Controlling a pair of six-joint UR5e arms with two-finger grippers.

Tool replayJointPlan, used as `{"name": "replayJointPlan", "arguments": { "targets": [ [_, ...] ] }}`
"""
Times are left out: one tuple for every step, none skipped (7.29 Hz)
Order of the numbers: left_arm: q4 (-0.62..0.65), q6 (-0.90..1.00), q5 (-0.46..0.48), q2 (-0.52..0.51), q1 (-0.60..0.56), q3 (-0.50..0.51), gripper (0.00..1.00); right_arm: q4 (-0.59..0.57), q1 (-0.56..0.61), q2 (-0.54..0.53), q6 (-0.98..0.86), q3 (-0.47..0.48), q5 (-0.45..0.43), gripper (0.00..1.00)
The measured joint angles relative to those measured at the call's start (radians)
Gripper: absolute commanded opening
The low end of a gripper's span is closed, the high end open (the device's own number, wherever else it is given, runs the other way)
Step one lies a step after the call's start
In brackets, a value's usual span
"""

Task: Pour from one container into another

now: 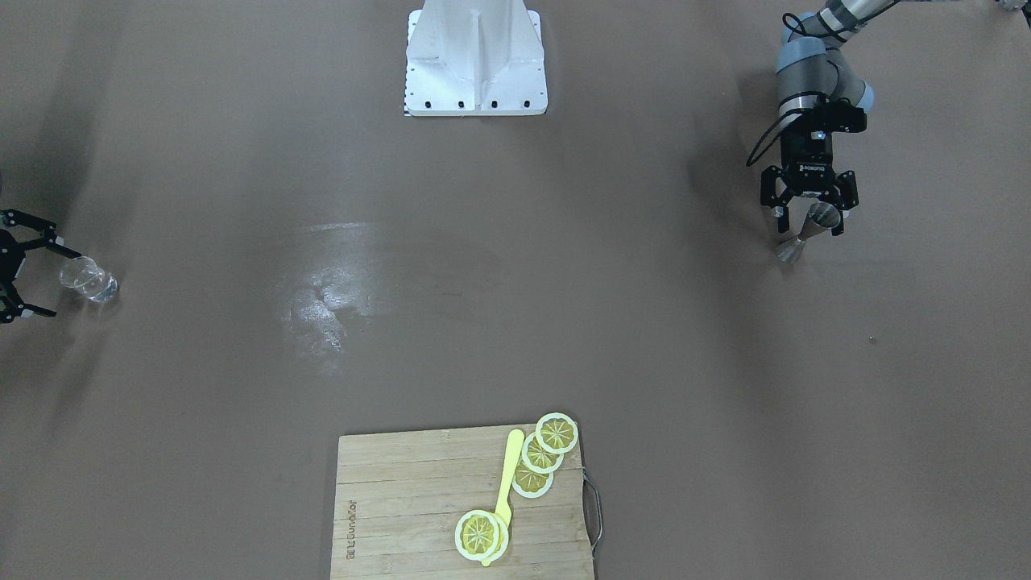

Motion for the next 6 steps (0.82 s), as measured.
{"name": "replayJointPlan", "arguments": {
  "targets": [
    [0.013,0.001,0.0,-0.007,0.0,0.001,0.93,0.013,-0.003,0.001,0.02,0.0,-0.003,1.0],
    [0.018,0.001,0.0,-0.01,0.001,0.002,0.92,0.034,-0.005,0.002,0.036,-0.001,-0.004,1.0],
    [0.021,0.002,0.0,-0.012,0.001,0.005,0.91,0.061,-0.006,0.002,0.052,-0.004,-0.003,1.0],
    [0.021,0.001,0.0,-0.013,0.001,0.008,0.9,0.099,-0.007,0.002,0.082,-0.008,-0.001,1.0],
    [0.021,-0.001,-0.001,-0.013,0.001,0.009,0.88,0.147,-0.007,0.002,0.122,-0.016,0.0,1.0],
    [0.021,-0.004,-0.001,-0.013,0.001,0.009,0.85,0.207,-0.007,0.0,0.168,-0.028,0.0,1.0]
  ]
}}
